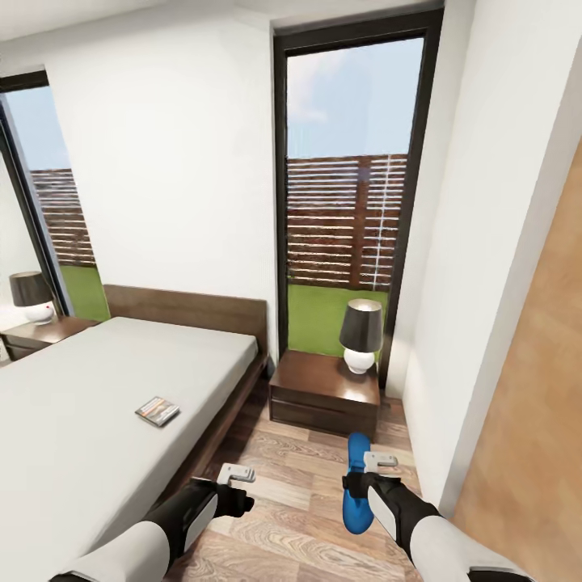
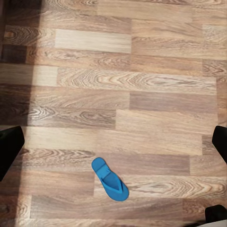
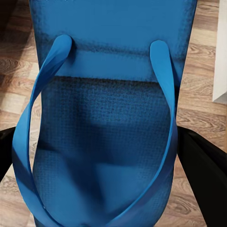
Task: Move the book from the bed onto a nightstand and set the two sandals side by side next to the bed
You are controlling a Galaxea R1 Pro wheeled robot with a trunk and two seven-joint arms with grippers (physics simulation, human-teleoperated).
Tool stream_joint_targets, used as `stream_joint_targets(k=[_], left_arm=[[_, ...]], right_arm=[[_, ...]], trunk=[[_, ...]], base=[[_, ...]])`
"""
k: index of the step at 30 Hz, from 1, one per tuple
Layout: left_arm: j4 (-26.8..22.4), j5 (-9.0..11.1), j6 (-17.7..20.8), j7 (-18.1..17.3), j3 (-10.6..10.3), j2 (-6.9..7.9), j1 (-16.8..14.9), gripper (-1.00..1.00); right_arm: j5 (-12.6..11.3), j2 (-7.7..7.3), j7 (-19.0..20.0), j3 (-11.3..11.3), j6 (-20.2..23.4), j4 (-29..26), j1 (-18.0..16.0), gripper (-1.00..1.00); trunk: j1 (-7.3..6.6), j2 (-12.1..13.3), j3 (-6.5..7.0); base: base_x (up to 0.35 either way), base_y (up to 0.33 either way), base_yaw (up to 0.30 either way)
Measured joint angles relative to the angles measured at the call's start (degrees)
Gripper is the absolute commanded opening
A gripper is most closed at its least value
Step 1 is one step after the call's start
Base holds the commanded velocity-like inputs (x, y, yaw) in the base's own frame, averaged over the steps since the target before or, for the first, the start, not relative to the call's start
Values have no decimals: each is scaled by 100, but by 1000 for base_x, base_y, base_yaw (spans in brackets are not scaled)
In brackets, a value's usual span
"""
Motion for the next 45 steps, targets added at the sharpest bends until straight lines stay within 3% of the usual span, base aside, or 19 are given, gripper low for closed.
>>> stream_joint_targets(k=[45], left_arm=[[-1,-1,-7,1,-1,0,1,100]], right_arm=[[0,3,0,-1,-3,1,0,-100]], trunk=[[-1,1,0]], base=[[-2,0,76]])
